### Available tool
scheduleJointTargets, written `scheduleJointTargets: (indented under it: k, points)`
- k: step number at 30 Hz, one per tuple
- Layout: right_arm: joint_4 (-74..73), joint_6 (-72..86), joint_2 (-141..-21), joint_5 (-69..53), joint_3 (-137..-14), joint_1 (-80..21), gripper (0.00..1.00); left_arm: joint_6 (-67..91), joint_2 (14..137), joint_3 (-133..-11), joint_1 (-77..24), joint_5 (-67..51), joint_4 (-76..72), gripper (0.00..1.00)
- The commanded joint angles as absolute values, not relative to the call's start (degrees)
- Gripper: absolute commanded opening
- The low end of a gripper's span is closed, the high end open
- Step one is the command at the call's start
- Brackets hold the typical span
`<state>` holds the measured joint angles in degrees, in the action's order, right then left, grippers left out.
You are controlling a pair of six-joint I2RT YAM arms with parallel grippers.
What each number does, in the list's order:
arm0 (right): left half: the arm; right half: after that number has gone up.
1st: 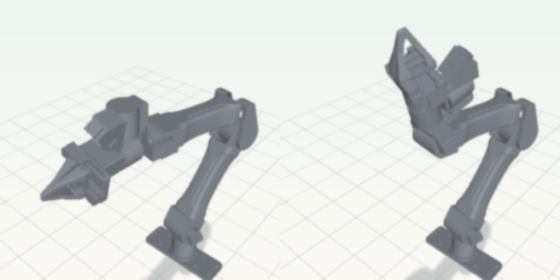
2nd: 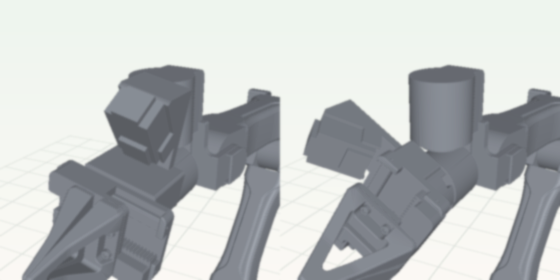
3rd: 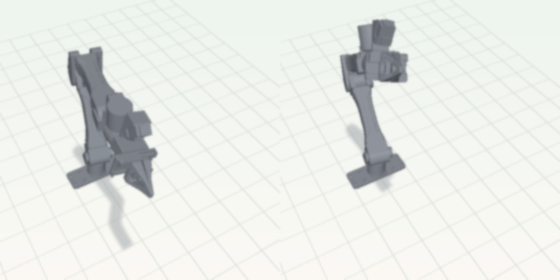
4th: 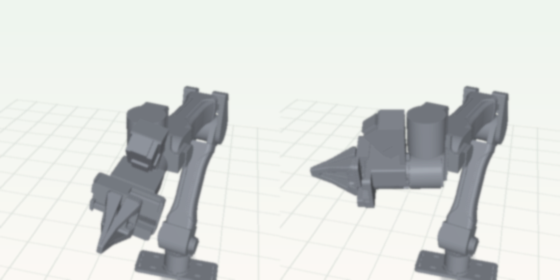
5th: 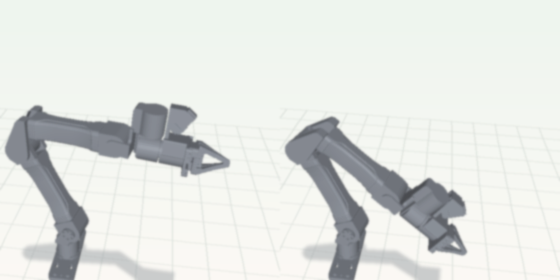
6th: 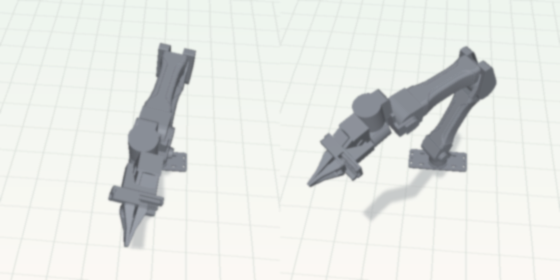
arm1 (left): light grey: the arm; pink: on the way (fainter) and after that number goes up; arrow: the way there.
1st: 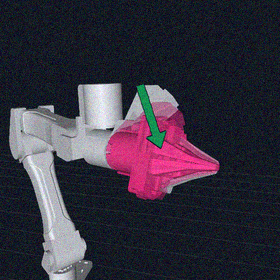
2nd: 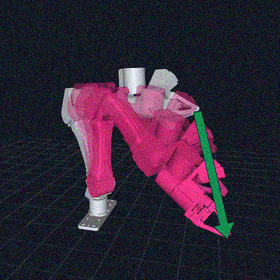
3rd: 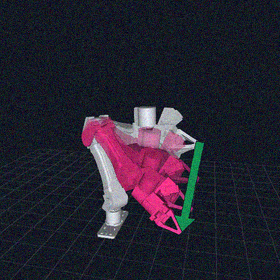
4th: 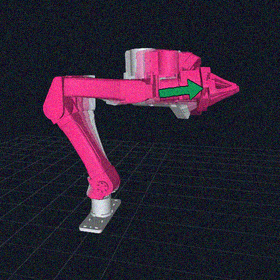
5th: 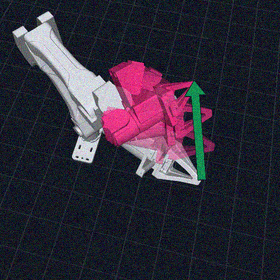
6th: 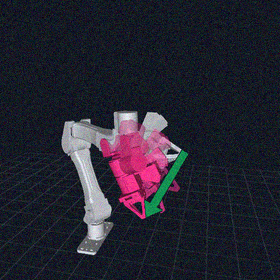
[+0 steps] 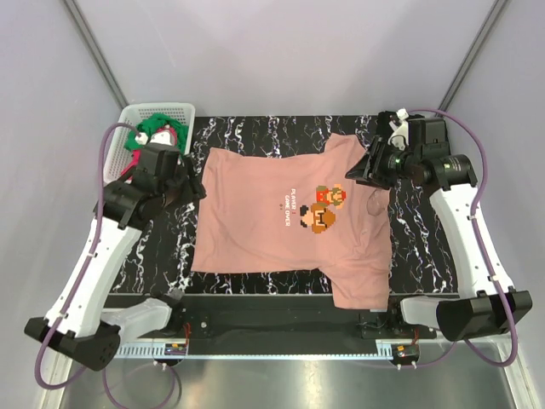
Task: Fold and stack the t-shirts
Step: Fold the tshirt
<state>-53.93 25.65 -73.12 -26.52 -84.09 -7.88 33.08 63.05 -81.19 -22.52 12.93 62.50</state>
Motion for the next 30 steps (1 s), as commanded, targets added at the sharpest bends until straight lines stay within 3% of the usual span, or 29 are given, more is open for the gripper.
scheduleJointTargets:
  k: [1, 5, 10, 14, 17, 23, 27, 30]
  points:
    - [-53.88, 24.7, -70.49, -28.74, -85.34, -8.17, 0.48, 32.96, 59.51, -79.98, -22.68, 15.21, 62.76, 0.66]
    - [-53.09, 26.62, -68.65, -28.74, -83.41, -8.17, 0.48, 32.61, 55.82, -79.8, -22.68, 17.22, 62.4, 0.73]
    - [-51.85, 27.25, -66.53, -28.39, -81.65, -8.17, 0.49, 29.45, 53.09, -78.4, -22.68, 17.4, 59.77, 0.74]
    - [-54.93, 24.27, -68.81, -22.69, -84.89, -8.17, 0.52, 27.69, 57.72, -80.32, -22.68, 19.07, 60.29, 0.79]
    - [-58.0, 20.23, -74.42, -14.96, -92.17, -8.17, 0.6, 25.84, 62.65, -84.09, -22.33, 20.39, 60.64, 0.81]
    - [-67.32, 18.01, -103.73, -8.27, -123.88, -8.09, 0.66, 24.17, 78.03, -92.71, -13.2, 16.0, 58.63, 0.81]
    - [-77.93, 19.77, -123.85, -5.01, -154.77, -7.82, 0.65, 22.5, 89.89, -103.87, -10.73, 18.45, 60.11, 0.81]
    - [-76.12, 21.18, -132.32, -5.19, -159.49, -7.21, 0.65, 23.55, 98.5, -111.6, -8.71, 14.95, 60.73, 0.8]
